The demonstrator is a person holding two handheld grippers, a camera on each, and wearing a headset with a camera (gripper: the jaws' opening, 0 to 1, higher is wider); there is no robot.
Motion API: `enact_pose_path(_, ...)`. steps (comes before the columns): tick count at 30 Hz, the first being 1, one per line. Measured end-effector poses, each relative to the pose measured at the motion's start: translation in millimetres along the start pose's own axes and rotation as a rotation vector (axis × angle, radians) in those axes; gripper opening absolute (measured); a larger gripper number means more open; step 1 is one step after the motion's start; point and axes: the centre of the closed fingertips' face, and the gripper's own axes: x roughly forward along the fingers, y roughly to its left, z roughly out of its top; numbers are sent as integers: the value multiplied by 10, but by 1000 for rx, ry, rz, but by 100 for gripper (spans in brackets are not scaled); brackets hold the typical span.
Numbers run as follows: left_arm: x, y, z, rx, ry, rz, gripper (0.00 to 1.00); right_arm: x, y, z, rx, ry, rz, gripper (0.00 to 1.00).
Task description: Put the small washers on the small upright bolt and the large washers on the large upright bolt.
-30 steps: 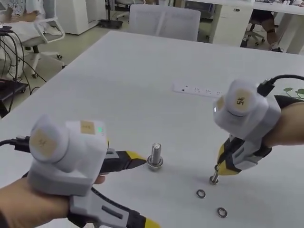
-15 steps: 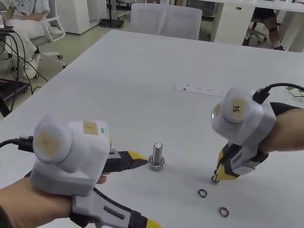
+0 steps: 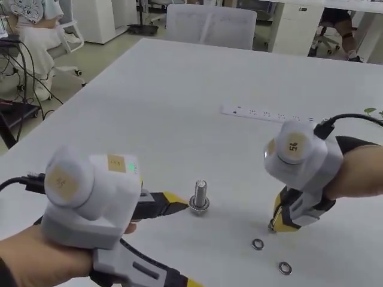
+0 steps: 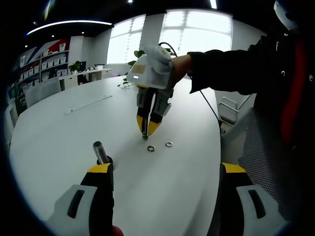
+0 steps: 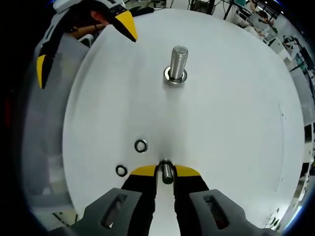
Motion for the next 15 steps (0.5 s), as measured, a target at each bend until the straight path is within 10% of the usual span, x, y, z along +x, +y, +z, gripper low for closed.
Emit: enact_pose_path(15, -8, 1, 12, -2, -2, 7, 89, 43, 7, -9, 1, 3, 0, 14)
